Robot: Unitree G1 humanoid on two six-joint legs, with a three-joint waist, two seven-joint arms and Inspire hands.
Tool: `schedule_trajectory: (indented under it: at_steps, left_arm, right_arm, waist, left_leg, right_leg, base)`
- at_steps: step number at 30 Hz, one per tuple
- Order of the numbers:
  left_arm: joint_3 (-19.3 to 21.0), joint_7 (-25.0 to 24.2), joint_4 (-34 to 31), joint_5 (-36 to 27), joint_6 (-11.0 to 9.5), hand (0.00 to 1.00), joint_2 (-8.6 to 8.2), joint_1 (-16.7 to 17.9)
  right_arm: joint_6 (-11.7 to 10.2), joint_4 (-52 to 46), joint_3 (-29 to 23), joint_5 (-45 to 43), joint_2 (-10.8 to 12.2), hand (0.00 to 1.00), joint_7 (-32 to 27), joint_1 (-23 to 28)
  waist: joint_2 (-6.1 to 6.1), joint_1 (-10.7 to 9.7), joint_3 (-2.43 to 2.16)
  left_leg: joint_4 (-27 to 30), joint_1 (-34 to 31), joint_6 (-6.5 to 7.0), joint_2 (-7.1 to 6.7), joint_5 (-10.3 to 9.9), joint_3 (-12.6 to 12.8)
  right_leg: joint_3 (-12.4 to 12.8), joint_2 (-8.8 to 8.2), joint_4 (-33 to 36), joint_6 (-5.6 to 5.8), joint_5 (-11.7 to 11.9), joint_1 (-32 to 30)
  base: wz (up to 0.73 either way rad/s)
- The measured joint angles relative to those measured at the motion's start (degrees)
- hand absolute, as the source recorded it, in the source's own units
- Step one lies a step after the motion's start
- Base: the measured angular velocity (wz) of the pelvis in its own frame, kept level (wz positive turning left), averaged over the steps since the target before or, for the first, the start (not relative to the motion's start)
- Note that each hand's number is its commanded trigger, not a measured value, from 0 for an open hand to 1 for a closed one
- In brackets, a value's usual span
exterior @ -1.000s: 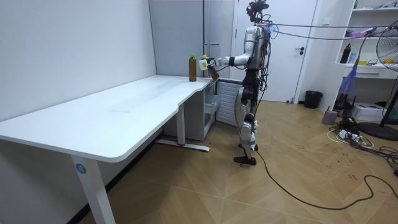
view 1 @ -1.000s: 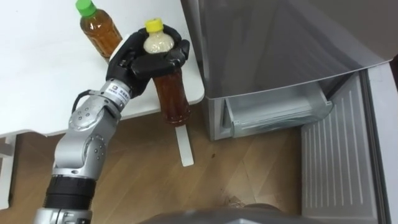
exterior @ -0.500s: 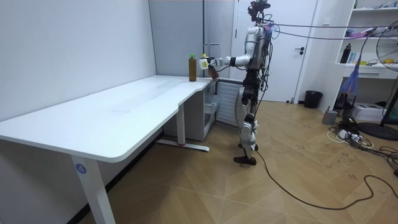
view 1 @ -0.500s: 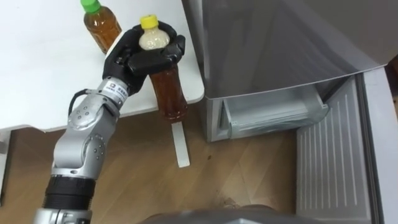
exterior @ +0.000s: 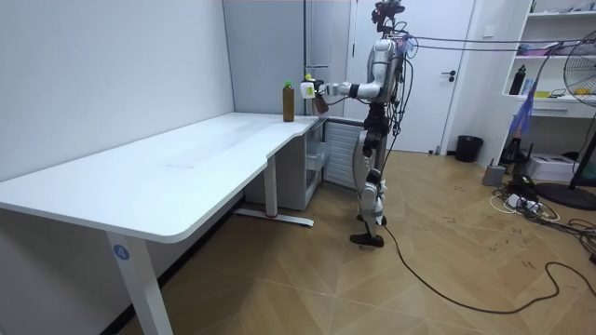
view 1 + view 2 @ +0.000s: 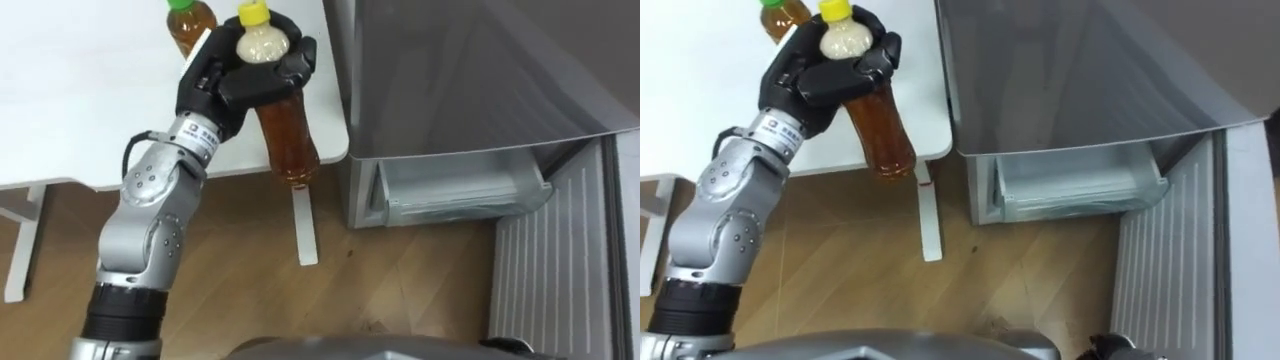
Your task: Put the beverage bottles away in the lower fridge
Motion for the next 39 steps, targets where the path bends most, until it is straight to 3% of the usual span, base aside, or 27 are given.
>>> schedule_trajectory:
  at_steps: [4, 8, 13, 18, 22, 30, 39]
  left_arm:
    - [-1.9, -0.2, 0.0, -0.1, -0.5, 1.00, -0.39, 3.9]
    - [-2.8, -1.3, 0.0, -0.1, -0.5, 1.00, -0.36, 5.2]
    - [-3.5, -1.8, 0.0, -0.1, -0.6, 1.00, -0.20, 6.2]
    - [-3.6, -3.1, 0.0, 0.2, -0.6, 1.00, 0.07, 6.7]
    - [-3.8, -3.8, 0.0, 0.1, -0.6, 1.00, 1.02, 8.5]
    - [-5.2, -5.2, 0.0, 0.0, -1.1, 1.00, 1.12, 9.8]
    - [-6.1, -8.2, 0.0, 0.0, -1.3, 1.00, 1.32, 10.3]
  right_arm:
    - [-1.3, -2.7, 1.8, 0.3, 0.0, 0.00, -1.6, -0.7]
    - [-2.1, -6.8, 2.2, 0.6, 0.4, 0.00, -1.5, -1.2]
    - [-5.8, -12.0, 4.5, 6.8, 2.8, 0.00, 1.3, -1.7]
    - [-5.9, -16.3, 6.3, 6.7, 3.7, 0.00, 5.6, -1.8]
    - [-5.9, -23.5, 8.9, 5.1, 3.5, 0.00, 9.3, -1.3]
    - [-5.7, -34.5, 13.4, 4.4, 3.4, 0.00, 18.9, -1.1]
    - [-4.5, -45.9, 13.4, 7.3, 2.0, 0.00, 31.1, -0.9]
  waist:
    - [-0.31, 0.0, 0.19]
    - [-0.86, 0.0, 0.41]
    - [-1.13, 0.2, 0.29]
    - [-1.13, 1.6, 0.28]
    - [-1.21, 1.1, 0.25]
    - [-1.97, 1.5, 0.41]
    - [-2.08, 2.4, 0.37]
  left_leg:
    - [0.0, -0.3, 0.00, -0.06, 0.0, -0.2]
    - [0.5, -1.4, 0.00, -0.13, 0.0, -0.7]
    - [0.5, -1.4, -0.01, -0.13, 0.0, -1.1]
    - [0.5, -1.5, -0.01, -0.18, 0.0, -1.5]
    - [0.6, -1.7, -0.01, -0.20, 0.0, -1.9]
    - [1.6, -1.9, -0.03, -0.27, 0.0, -2.7]
    - [2.8, -3.6, 0.01, -0.69, 0.0, -3.8]
  right_leg:
    - [-1.4, -0.23, 0.0, 0.01, 0.0, -0.1]
    - [-2.2, -0.35, 0.0, 0.01, 0.0, -0.8]
    - [-3.1, -0.44, -0.2, 0.01, 0.0, -0.1]
    - [-3.8, -0.53, -0.1, 0.03, 0.0, -0.1]
    - [-5.8, -0.74, 0.0, 0.03, 0.0, 0.1]
    - [-6.8, -0.88, 0.0, 0.03, 0.0, 0.8]
    - [-7.7, -1.12, 0.3, 0.12, -0.1, 0.0]
  base:
    - [0.03]
    - [0.10]
    - [0.04]
    - [0.03]
    - [0.06]
    - [0.07]
    - [0.07]
